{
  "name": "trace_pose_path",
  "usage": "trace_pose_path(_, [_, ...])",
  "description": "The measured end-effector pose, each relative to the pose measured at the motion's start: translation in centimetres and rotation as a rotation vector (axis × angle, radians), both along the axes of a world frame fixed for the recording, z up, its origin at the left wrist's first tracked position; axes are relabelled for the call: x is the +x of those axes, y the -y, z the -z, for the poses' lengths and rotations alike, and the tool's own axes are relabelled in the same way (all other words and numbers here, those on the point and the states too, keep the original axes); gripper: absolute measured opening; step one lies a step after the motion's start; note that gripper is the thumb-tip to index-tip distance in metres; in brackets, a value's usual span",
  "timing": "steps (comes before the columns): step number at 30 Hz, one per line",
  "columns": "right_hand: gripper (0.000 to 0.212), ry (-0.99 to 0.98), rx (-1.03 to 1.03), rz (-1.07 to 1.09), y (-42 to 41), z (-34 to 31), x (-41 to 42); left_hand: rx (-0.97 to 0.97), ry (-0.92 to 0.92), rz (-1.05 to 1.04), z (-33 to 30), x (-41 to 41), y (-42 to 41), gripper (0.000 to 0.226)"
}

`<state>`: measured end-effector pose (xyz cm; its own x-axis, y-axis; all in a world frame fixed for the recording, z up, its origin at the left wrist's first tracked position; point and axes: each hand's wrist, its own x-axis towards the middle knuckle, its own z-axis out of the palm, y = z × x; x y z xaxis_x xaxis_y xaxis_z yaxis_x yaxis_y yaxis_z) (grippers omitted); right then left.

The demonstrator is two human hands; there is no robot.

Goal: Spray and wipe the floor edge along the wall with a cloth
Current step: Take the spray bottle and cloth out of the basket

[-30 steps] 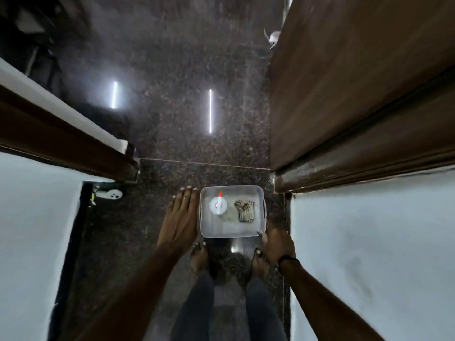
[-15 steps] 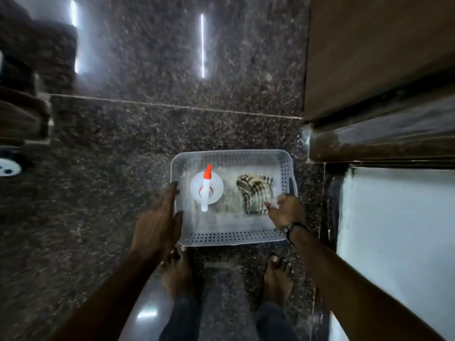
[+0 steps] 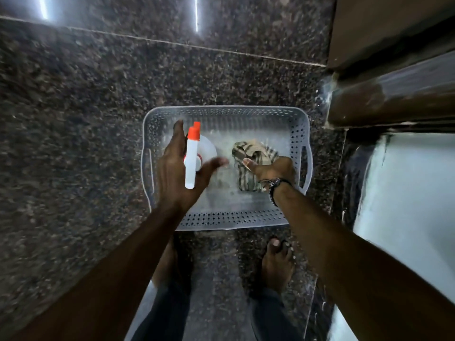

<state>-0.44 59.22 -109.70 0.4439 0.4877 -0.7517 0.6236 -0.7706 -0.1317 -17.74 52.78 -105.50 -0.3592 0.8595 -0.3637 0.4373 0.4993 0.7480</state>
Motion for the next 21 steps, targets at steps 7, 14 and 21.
trace_pose_path(7, [0.029,-0.253,0.212,-0.301,2.9,-4.4,1.0,0.108,-0.012,0.077,-1.5,0.7,-1.1,0.065])
trace_pose_path(14, [0.050,-0.166,0.347,-0.350,8.5,-11.9,7.1,-0.160,0.303,0.325,-5.8,4.4,-1.6,0.069])
trace_pose_path(21, [0.059,-0.025,0.160,-0.558,11.4,-13.9,15.1,-0.207,0.502,0.422,-6.2,8.7,-3.2,0.039])
